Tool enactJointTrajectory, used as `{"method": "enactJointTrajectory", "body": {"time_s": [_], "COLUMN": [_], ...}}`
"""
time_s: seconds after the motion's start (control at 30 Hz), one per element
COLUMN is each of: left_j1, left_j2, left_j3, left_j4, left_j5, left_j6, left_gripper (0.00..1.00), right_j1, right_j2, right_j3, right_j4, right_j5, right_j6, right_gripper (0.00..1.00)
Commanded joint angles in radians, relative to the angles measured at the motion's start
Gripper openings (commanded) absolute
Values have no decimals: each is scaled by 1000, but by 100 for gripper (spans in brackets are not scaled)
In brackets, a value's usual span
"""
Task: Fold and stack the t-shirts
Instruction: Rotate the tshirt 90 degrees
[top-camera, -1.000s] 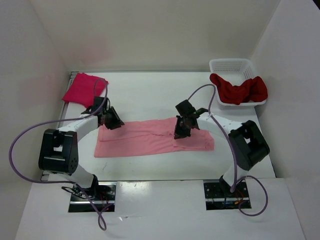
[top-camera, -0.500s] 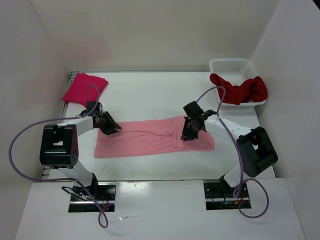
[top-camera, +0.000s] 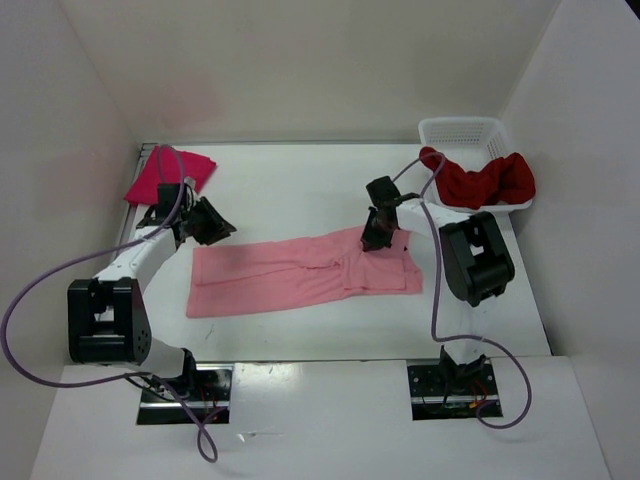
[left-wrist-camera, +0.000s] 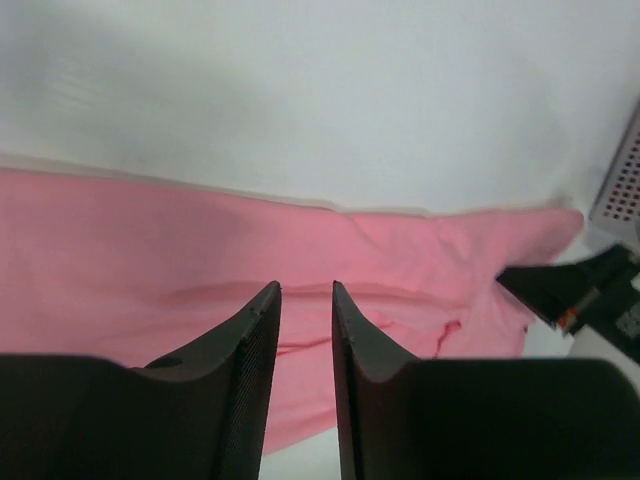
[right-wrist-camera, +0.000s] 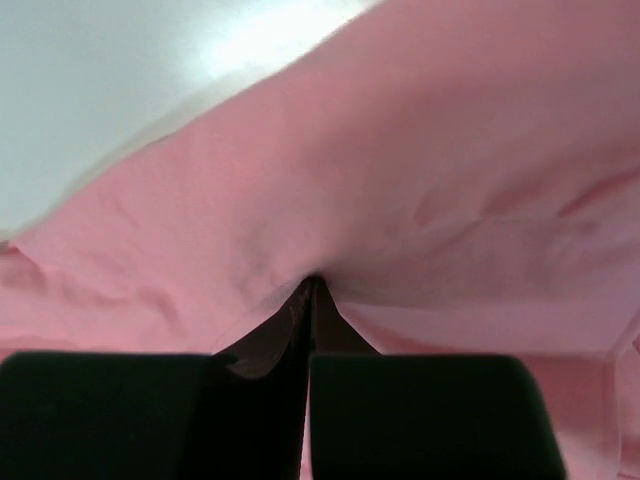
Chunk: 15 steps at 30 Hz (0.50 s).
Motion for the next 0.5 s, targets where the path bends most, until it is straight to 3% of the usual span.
{"method": "enactJointTrajectory", "body": {"time_s": [0.0, 0.07, 0.17, 0.33, 0.37, 0.47], "left_j1": [-43, -81, -126, -163, -186, -210], "left_j2": [-27, -27, -27, -18, -18, -7], "left_j3": [37, 37, 57, 57, 57, 79], "left_j4": [-21, -41, -64, -93, -102, -123], "left_j5": [19, 19, 19, 19, 28, 28], "left_j6": [36, 47, 59, 68, 68, 77], "left_gripper": [34, 34, 34, 34, 34, 34], "right_j1": [3, 3, 3, 3, 3, 3], "right_j2": [138, 270, 432, 774, 818, 980], "right_j3": [159, 268, 599, 1302, 1535, 1921], "right_j4": [50, 19, -74, -243, -327, -496], "right_j5": [1, 1, -39, -76, -88, -105], "right_j6": [-15, -26, -40, -70, -85, -106], "right_gripper": [0, 0, 0, 4, 7, 12]}}
